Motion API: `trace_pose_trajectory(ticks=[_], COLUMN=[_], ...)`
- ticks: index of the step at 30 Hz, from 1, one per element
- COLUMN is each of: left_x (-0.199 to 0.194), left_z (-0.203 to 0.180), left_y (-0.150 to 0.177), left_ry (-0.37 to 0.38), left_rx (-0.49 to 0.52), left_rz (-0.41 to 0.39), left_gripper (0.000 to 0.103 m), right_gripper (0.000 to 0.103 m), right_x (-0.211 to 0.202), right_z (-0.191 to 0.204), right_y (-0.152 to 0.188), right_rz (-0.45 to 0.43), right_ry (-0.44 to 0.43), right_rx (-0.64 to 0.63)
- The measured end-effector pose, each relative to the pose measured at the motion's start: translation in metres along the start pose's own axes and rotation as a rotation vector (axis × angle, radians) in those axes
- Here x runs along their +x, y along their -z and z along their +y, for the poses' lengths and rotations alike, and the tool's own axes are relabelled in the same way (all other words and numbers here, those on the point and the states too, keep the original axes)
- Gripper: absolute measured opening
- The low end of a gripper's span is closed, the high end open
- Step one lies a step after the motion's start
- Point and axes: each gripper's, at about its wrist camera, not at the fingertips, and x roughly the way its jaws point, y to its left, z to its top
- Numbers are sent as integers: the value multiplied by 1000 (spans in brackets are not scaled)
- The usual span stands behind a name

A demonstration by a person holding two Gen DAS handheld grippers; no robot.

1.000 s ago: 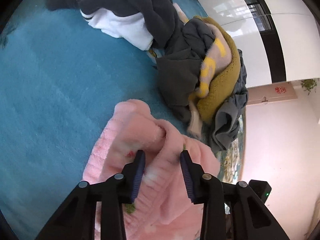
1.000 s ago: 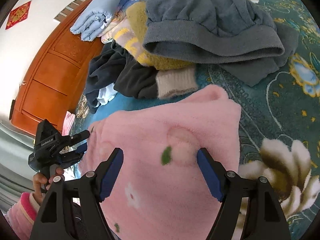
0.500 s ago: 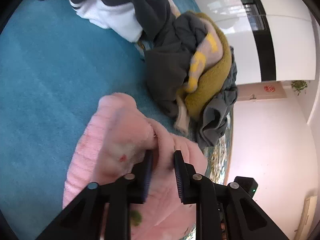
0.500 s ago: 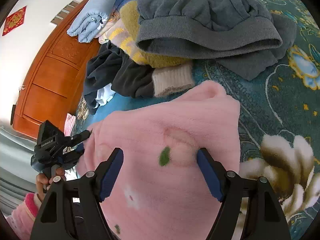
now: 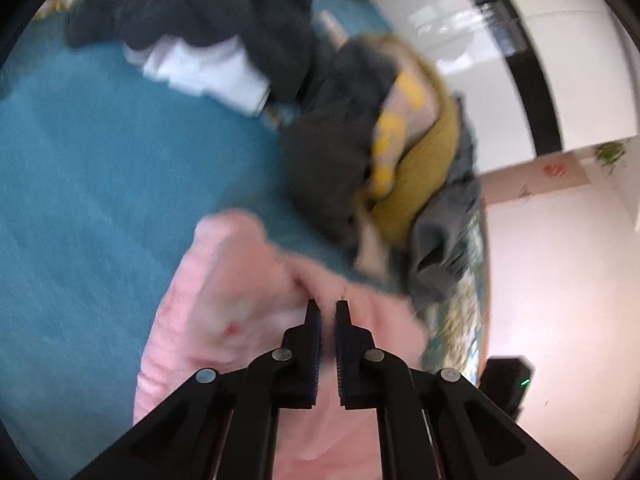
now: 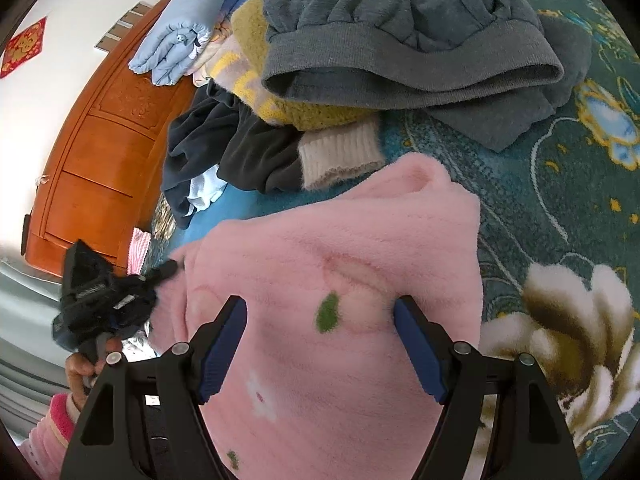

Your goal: Fold clothes

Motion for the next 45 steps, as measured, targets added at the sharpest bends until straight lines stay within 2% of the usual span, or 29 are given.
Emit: trace_pose_trajectory(ticks=[2, 3, 5, 8, 10, 13, 16, 19, 20, 23, 25, 27, 28, 32, 34, 36, 38, 41, 42, 43, 44, 45], left_x=[-21, -28, -29, -14, -7, -7, -17, -47, -58, -77, -75, -60, -51, -30, -29, -29, -31, -47, -53, -59, -66, -72], left_z=[-1, 1, 13, 49, 62, 64, 52, 32, 24, 5, -1, -3, 0, 31, 47, 59, 58, 52, 52, 55, 58, 61], left_y=[-5, -7, -8, -2, 1, 0, -2, 9, 14, 28, 37, 45, 48, 57, 61, 63, 63, 59, 58, 56, 54, 51], left_ry=[23, 11, -71, -205, -238, -211, -157, -141, -143, -73, -36, -61, -99, -212, -232, -193, -164, -54, -29, -36, -57, -78], left_rx=[-8, -4, 5, -42, -68, -98, -73, 1, 32, 95, 114, 141, 145, 38, -11, -66, -71, -68, -70, -78, -88, -97], left_rz=[-75, -92, -69, 15, 37, 34, 50, 4, -19, -63, -44, 9, 32, 90, 106, 107, 105, 57, 34, 6, -23, -53], left_gripper=[6, 6, 6, 6, 7, 7, 10, 10, 8, 8, 8, 8, 8, 8, 7, 7, 7, 7, 9, 13, 31, 61], right_gripper=[77, 77, 77, 77, 77, 77, 77, 77, 77, 77, 77, 77, 77, 78, 78, 78, 78, 78, 78, 78, 78, 78], right_x=[-1, -2, 0, 3, 4, 5, 4, -6, -10, -17, -16, -13, -12, -8, -11, -6, -1, -10, -18, -26, -32, -36], right_z=[0, 0, -4, -8, -7, -5, -6, -3, 0, 12, 25, 37, 42, 58, 55, 46, 36, 35, 35, 34, 32, 26], right_y=[0, 0, 1, 2, 3, 3, 3, 3, 4, 7, 11, 16, 19, 30, 34, 40, 43, 41, 39, 36, 33, 30], right_rz=[1, 0, 4, 12, 17, 26, 32, 24, 22, 31, 46, 62, 66, 81, 89, 123, 151, 114, 81, 48, 21, 3], right_ry=[-1, -3, 0, 2, -1, 13, 27, 23, 27, 35, 35, 36, 39, 49, 43, 62, 81, 53, 41, 35, 36, 32], right_rx=[-7, -9, -3, 7, 1, -12, -4, -1, -12, -64, -101, -139, -156, -220, -225, -206, -173, -156, -159, -163, -158, -135])
